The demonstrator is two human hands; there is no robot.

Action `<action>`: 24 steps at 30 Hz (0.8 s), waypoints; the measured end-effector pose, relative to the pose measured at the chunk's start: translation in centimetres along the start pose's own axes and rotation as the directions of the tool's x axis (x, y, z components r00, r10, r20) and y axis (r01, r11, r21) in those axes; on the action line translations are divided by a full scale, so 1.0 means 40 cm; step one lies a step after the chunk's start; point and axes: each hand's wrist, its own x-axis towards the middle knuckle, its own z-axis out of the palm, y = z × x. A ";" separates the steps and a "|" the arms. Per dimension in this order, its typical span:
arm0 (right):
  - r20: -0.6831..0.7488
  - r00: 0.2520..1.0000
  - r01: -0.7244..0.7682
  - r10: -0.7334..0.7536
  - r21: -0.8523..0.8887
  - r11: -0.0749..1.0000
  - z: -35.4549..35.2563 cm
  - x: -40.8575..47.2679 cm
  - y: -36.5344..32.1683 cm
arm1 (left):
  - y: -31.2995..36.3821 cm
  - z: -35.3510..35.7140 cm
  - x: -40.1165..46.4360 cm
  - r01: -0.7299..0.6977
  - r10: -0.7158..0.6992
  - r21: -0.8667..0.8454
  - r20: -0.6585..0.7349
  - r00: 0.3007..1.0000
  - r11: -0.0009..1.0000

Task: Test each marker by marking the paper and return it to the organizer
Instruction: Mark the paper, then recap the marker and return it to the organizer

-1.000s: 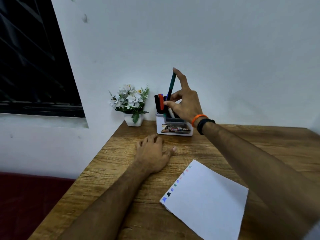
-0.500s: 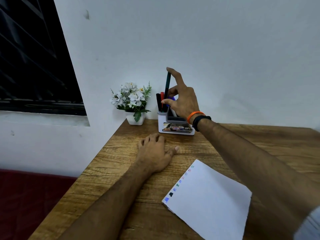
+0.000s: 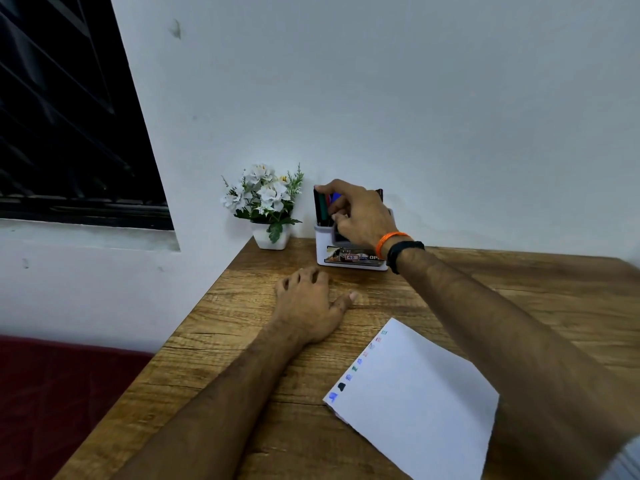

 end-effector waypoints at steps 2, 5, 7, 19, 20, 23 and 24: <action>-0.006 1.000 -0.006 0.006 -0.008 1.000 0.006 -0.003 0.000 | 0.001 -0.002 -0.001 0.000 0.000 -0.005 0.003 1.000 1.000; 0.001 1.000 -0.022 0.022 -0.016 1.000 0.009 -0.011 0.008 | 0.003 -0.005 -0.004 0.000 0.000 -0.010 0.007 1.000 1.000; -0.016 0.999 -0.030 0.031 0.012 0.999 0.003 -0.017 0.018 | 0.004 -0.008 -0.007 -0.002 0.002 -0.016 0.006 1.000 1.000; -0.251 0.952 -0.169 0.173 0.036 0.985 -0.094 -0.057 0.122 | 0.014 -0.024 -0.009 -0.018 0.019 -0.031 0.024 1.000 0.999; -0.261 0.946 -0.192 0.193 0.029 0.981 -0.096 -0.055 0.134 | 0.019 -0.025 -0.008 -0.032 0.032 -0.037 0.016 0.999 0.999; -0.274 0.926 -0.263 0.261 0.030 0.964 -0.099 -0.042 0.160 | 0.035 -0.025 -0.010 -0.088 0.088 -0.059 0.000 0.996 0.994; -0.268 0.924 -0.279 0.274 0.023 0.960 -0.100 -0.035 0.165 | 0.038 -0.023 -0.012 -0.103 0.104 -0.067 0.002 0.995 0.992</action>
